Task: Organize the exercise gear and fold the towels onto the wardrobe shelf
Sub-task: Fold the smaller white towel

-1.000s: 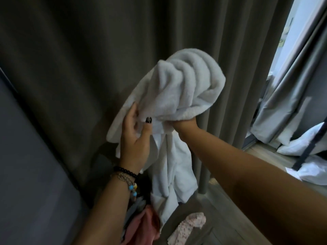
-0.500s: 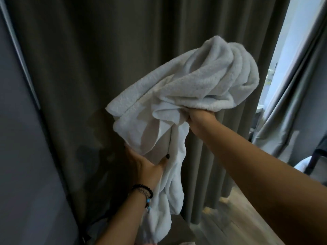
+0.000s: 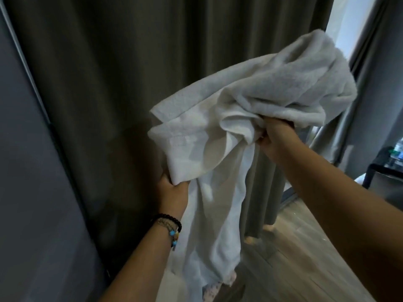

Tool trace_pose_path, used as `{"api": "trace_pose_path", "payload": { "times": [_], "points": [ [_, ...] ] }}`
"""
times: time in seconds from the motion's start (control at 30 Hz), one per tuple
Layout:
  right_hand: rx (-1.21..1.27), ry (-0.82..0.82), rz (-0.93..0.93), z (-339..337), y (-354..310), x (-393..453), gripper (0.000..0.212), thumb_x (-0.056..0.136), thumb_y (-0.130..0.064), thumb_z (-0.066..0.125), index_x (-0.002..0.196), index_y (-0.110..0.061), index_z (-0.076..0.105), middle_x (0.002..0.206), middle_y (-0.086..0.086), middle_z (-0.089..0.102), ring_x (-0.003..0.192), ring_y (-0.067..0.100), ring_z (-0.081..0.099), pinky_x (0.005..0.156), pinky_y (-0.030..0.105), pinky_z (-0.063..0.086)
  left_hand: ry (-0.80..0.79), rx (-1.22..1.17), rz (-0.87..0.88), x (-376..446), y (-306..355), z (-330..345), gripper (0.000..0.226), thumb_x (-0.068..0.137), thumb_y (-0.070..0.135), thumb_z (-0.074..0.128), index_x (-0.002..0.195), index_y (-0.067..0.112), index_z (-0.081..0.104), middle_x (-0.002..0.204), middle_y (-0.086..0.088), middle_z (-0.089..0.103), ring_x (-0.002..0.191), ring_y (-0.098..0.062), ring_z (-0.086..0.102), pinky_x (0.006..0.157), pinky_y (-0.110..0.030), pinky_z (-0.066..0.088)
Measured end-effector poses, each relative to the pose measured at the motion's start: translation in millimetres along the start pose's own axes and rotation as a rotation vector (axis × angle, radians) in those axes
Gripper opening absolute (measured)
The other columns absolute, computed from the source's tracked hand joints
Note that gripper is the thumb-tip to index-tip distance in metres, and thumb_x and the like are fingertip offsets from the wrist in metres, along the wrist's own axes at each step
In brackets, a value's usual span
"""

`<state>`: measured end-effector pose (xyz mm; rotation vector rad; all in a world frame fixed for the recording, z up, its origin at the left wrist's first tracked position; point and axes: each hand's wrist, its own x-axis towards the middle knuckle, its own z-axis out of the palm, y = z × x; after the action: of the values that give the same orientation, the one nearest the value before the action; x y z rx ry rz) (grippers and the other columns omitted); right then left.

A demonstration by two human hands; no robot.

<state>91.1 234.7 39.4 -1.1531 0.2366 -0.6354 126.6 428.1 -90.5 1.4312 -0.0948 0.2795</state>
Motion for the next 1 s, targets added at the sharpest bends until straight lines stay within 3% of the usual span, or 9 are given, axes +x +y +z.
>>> {"api": "trace_pose_path", "payload": {
  "times": [0.07, 0.17, 0.27, 0.37, 0.47, 0.63, 0.73, 0.87, 1.0],
  "points": [
    [0.028, 0.069, 0.005, -9, -4, -10, 0.01, 0.091, -0.033, 0.063, 0.096, -0.029, 0.055, 0.1, -0.002, 0.064, 0.091, 0.016, 0.064, 0.075, 0.036, 0.056, -0.018, -0.028, 0.044, -15, 12, -4, 0.029, 0.082, 0.004, 0.069, 0.107, 0.019, 0.066, 0.099, 0.008, 0.068, 0.093, -0.008, 0.064, 0.079, -0.023, 0.051],
    [0.006, 0.091, 0.031, -19, -6, -27, 0.019, 0.092, -0.037, 0.06, 0.101, -0.021, 0.058, 0.092, 0.001, 0.065, 0.075, 0.01, 0.069, 0.067, 0.027, 0.057, -0.019, -0.073, 0.088, -36, 30, -14, 0.027, 0.084, 0.001, 0.067, 0.103, 0.021, 0.065, 0.102, 0.004, 0.068, 0.093, -0.004, 0.063, 0.076, -0.014, 0.051],
    [0.036, 0.074, 0.047, -33, 5, -49, 0.033, 0.089, -0.04, 0.063, 0.117, -0.023, 0.059, 0.108, 0.004, 0.068, 0.096, 0.02, 0.067, 0.08, 0.039, 0.058, -0.014, -0.106, 0.094, -53, 35, -27, 0.027, 0.085, 0.002, 0.067, 0.095, 0.027, 0.065, 0.102, 0.002, 0.069, 0.095, -0.007, 0.064, 0.078, -0.019, 0.051],
    [0.1, 0.049, 0.04, -47, 27, -75, 0.012, 0.096, -0.031, 0.054, 0.103, -0.025, 0.062, 0.096, -0.002, 0.067, 0.086, 0.014, 0.064, 0.073, 0.031, 0.057, -0.022, -0.167, 0.078, -66, 36, -40, 0.03, 0.084, -0.002, 0.066, 0.093, 0.027, 0.067, 0.097, 0.005, 0.071, 0.093, -0.008, 0.066, 0.076, -0.02, 0.051],
    [0.124, 0.085, 0.048, -52, 47, -104, 0.019, 0.096, -0.029, 0.053, 0.107, -0.019, 0.065, 0.1, 0.004, 0.069, 0.091, 0.02, 0.065, 0.079, 0.035, 0.055, -0.063, -0.172, 0.068, -80, 40, -52, 0.038, 0.082, -0.009, 0.065, 0.084, 0.029, 0.066, 0.082, 0.012, 0.071, 0.082, 0.002, 0.066, 0.069, -0.014, 0.05],
    [0.186, 0.142, 0.072, -50, 74, -150, 0.034, 0.09, -0.034, 0.06, 0.117, -0.014, 0.066, 0.115, 0.011, 0.068, 0.107, 0.03, 0.064, 0.089, 0.044, 0.053, -0.148, -0.044, 0.123, -104, 46, -91, 0.017, 0.078, -0.012, 0.065, 0.078, 0.005, 0.059, 0.076, -0.008, 0.063, 0.072, -0.006, 0.058, 0.07, -0.021, 0.05],
    [0.198, 0.137, 0.089, -38, 87, -181, 0.032, 0.092, -0.037, 0.057, 0.114, -0.016, 0.067, 0.108, 0.009, 0.07, 0.1, 0.026, 0.065, 0.083, 0.041, 0.055, -0.183, -0.018, 0.163, -118, 52, -121, 0.01, 0.078, -0.01, 0.066, 0.081, -0.006, 0.057, 0.068, 0.0, 0.063, 0.066, -0.004, 0.057, 0.064, -0.017, 0.048],
    [0.21, 0.132, 0.114, -14, 96, -227, 0.024, 0.098, -0.033, 0.047, 0.093, -0.019, 0.066, 0.083, 0.006, 0.066, 0.081, 0.019, 0.063, 0.072, 0.033, 0.049, -0.25, -0.04, 0.19, -137, 69, -164, 0.015, 0.078, -0.009, 0.068, 0.08, 0.004, 0.062, 0.068, 0.009, 0.068, 0.067, 0.001, 0.061, 0.062, -0.012, 0.048],
    [0.259, 0.115, 0.064, 10, 106, -278, 0.029, 0.096, -0.04, 0.048, 0.109, -0.021, 0.065, 0.088, 0.003, 0.068, 0.084, 0.016, 0.065, 0.078, 0.032, 0.052, -0.338, -0.106, 0.19, -154, 85, -214, 0.023, 0.078, -0.012, 0.068, 0.08, 0.009, 0.061, 0.07, 0.008, 0.069, 0.067, -0.003, 0.062, 0.061, -0.015, 0.051]
  ]
}}
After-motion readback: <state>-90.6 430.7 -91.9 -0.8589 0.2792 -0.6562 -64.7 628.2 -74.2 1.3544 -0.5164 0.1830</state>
